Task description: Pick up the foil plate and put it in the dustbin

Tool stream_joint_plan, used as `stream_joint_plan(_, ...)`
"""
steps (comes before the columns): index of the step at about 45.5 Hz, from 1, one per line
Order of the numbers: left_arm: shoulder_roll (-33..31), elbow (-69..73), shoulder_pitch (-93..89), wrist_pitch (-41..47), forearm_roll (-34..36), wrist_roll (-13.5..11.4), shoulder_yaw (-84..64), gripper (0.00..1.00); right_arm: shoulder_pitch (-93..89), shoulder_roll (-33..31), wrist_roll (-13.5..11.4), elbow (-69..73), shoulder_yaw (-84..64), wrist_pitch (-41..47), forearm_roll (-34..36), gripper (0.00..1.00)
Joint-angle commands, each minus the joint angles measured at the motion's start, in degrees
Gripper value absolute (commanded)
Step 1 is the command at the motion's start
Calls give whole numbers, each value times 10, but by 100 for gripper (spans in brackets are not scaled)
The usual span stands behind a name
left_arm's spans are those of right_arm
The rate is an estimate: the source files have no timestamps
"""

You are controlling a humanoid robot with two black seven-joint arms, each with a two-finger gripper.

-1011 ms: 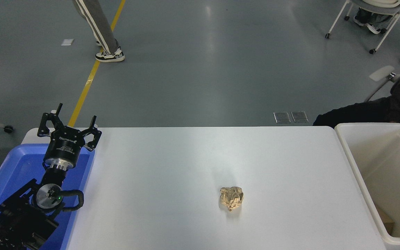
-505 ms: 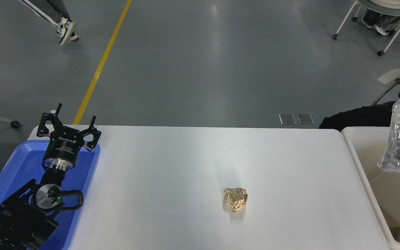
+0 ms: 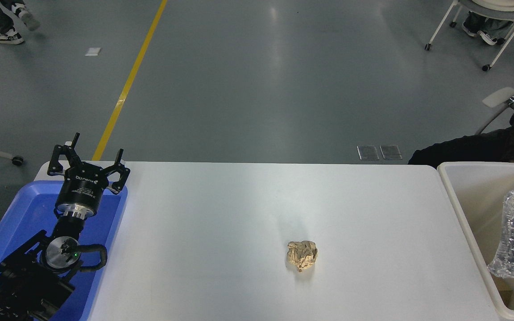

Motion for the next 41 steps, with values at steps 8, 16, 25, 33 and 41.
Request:
stream_joint_plan(8, 0, -1, 0, 0, 0, 0, 0, 100, 13, 2, -1, -1, 2, 0, -2, 0)
stream_joint_plan(16, 0, 0, 0, 0, 0, 0, 0, 100, 17, 10, -2, -2, 2, 0, -2, 0)
stream_joint_plan(25, 0, -1, 0, 0, 0, 0, 0, 100, 17, 21, -2, -8, 3, 0, -2, 0)
stream_joint_plan(33, 0, 0, 0, 0, 0, 0, 0, 100, 17, 32, -3, -10, 9, -4, -2, 0)
stream_joint_plan(41, 0, 0, 0, 0, 0, 0, 0, 100, 17, 39, -4, -10, 10, -15, 0, 100)
